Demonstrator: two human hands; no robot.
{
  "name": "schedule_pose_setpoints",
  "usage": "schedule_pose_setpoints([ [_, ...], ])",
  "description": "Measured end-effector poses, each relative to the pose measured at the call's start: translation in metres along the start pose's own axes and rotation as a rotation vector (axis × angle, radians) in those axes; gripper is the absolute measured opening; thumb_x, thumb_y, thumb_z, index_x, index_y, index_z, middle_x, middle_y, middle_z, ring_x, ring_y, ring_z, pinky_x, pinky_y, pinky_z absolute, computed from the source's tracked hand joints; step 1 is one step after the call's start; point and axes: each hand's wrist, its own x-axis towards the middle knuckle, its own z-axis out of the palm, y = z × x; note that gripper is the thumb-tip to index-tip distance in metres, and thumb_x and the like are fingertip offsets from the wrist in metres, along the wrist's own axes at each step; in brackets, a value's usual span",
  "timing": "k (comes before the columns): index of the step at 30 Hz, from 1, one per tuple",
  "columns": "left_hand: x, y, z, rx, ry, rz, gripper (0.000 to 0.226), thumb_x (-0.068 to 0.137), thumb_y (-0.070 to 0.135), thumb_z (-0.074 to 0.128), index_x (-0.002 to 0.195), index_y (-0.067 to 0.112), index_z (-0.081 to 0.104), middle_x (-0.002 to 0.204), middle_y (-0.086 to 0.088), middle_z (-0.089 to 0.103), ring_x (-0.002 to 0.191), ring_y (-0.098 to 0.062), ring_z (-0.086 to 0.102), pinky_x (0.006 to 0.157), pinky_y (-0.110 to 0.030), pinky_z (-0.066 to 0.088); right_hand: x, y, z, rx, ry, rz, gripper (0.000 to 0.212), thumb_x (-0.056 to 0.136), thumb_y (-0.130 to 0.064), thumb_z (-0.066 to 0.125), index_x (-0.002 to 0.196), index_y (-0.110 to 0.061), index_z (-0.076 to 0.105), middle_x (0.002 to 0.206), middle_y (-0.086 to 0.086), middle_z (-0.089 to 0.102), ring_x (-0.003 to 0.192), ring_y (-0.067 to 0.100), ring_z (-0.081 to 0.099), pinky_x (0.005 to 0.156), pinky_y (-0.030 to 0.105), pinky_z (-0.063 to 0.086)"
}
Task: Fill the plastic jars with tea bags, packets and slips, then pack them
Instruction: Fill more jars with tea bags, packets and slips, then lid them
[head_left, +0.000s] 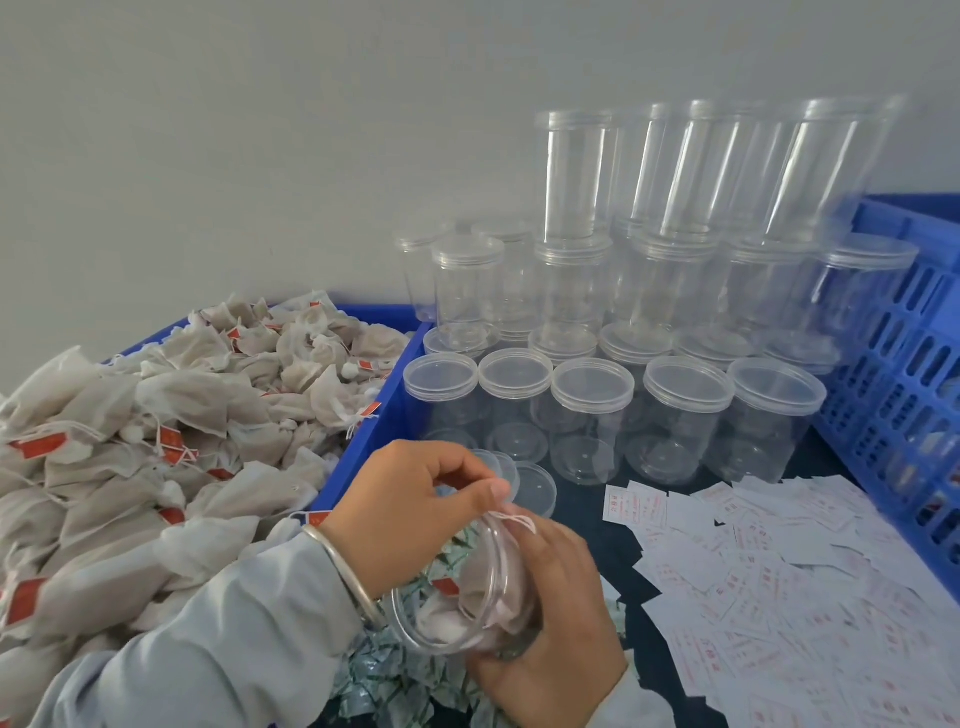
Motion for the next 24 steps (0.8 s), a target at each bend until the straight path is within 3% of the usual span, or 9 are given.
schedule_pose_setpoints([
  [4, -0.001, 0.001, -0.002, -0.037, 0.021, 0.047, 0.011, 0.079, 0.023, 0.072, 0.069, 0.028, 0.07, 0.07, 0.014, 0.07, 0.065, 0.004, 0.062, 0.065, -0.008, 0.046, -0.002, 0.002, 0.002, 0.031, 0.02, 0.085, 0.096, 0.056, -0.044, 0.085, 0.139, -0.033, 0.039, 0.133, -0.022, 0.043, 0.124, 0.009, 0.047, 0.092, 0.032, 0.047],
  [7, -0.003, 0.003, -0.005, 0.017, 0.014, 0.147, 0.012, 0.078, 0.019, 0.073, 0.076, 0.031, 0.071, 0.08, 0.019, 0.07, 0.08, 0.004, 0.065, 0.075, -0.008, 0.047, -0.002, 0.0, 0.001, 0.14, 0.033, 0.194, 0.091, 0.056, -0.044, 0.085, 0.136, -0.036, 0.042, 0.131, -0.023, 0.044, 0.12, 0.014, 0.052, 0.086, 0.035, 0.053],
  [9, -0.005, 0.003, -0.005, 0.069, 0.038, 0.208, 0.018, 0.078, 0.016, 0.073, 0.078, 0.034, 0.07, 0.083, 0.022, 0.069, 0.082, 0.004, 0.064, 0.076, -0.007, 0.046, 0.0, 0.002, -0.001, 0.222, -0.007, 0.31, 0.092, 0.055, -0.036, 0.085, 0.136, -0.034, 0.043, 0.129, -0.016, 0.049, 0.118, 0.017, 0.054, 0.087, 0.032, 0.053],
  [12, -0.006, 0.0, -0.004, 0.077, 0.088, 0.172, 0.023, 0.079, 0.014, 0.07, 0.076, 0.037, 0.068, 0.075, 0.014, 0.069, 0.068, -0.007, 0.063, 0.063, -0.014, 0.05, 0.006, 0.01, -0.006, 0.29, -0.118, 0.472, 0.099, 0.05, -0.028, 0.087, 0.138, -0.027, 0.042, 0.124, -0.001, 0.056, 0.119, 0.022, 0.054, 0.094, 0.037, 0.049],
  [15, -0.003, -0.002, -0.003, 0.119, 0.116, 0.09, 0.014, 0.079, 0.028, 0.065, 0.087, 0.04, 0.063, 0.079, 0.014, 0.065, 0.067, -0.004, 0.056, 0.062, -0.013, 0.046, 0.01, 0.01, -0.017, 0.359, -0.055, 0.55, 0.105, 0.046, -0.023, 0.088, 0.14, -0.025, 0.04, 0.129, 0.002, 0.054, 0.122, 0.023, 0.05, 0.1, 0.043, 0.045],
  [18, 0.001, -0.008, -0.001, 0.137, -0.042, -0.071, 0.03, 0.083, 0.041, 0.06, 0.11, 0.042, 0.049, 0.103, 0.019, 0.056, 0.079, 0.0, 0.059, 0.067, -0.012, 0.046, 0.012, -0.001, -0.021, 0.462, -0.035, 0.548, 0.103, 0.044, -0.019, 0.087, 0.136, -0.027, 0.04, 0.125, 0.007, 0.058, 0.116, 0.019, 0.057, 0.097, 0.036, 0.049],
  [20, 0.003, -0.01, 0.002, -0.041, -0.194, -0.222, 0.023, 0.092, 0.035, 0.053, 0.114, 0.037, 0.05, 0.108, 0.012, 0.059, 0.079, -0.009, 0.064, 0.065, -0.022, 0.055, 0.012, -0.003, -0.02, 0.482, -0.053, 0.511, 0.099, 0.044, -0.014, 0.088, 0.132, -0.027, 0.043, 0.125, 0.003, 0.059, 0.113, 0.016, 0.06, 0.094, 0.032, 0.05],
  [22, 0.002, -0.01, 0.003, -0.209, -0.267, -0.344, 0.018, 0.095, 0.029, 0.049, 0.112, 0.035, 0.055, 0.113, 0.003, 0.06, 0.074, -0.016, 0.066, 0.064, -0.031, 0.058, 0.014, -0.006, -0.023, 0.53, -0.082, 0.52, 0.108, 0.043, -0.012, 0.091, 0.136, -0.027, 0.04, 0.132, 0.0, 0.054, 0.119, 0.015, 0.056, 0.098, 0.039, 0.049],
  [24, 0.003, -0.014, 0.002, -0.308, -0.393, -0.389, 0.031, 0.085, 0.05, 0.055, 0.115, 0.041, 0.053, 0.124, 0.004, 0.057, 0.086, -0.014, 0.066, 0.076, -0.034, 0.055, 0.017, -0.007, -0.027, 0.528, -0.1, 0.481, 0.107, 0.042, -0.019, 0.092, 0.134, -0.033, 0.039, 0.13, -0.014, 0.056, 0.119, 0.003, 0.054, 0.096, 0.026, 0.048],
])
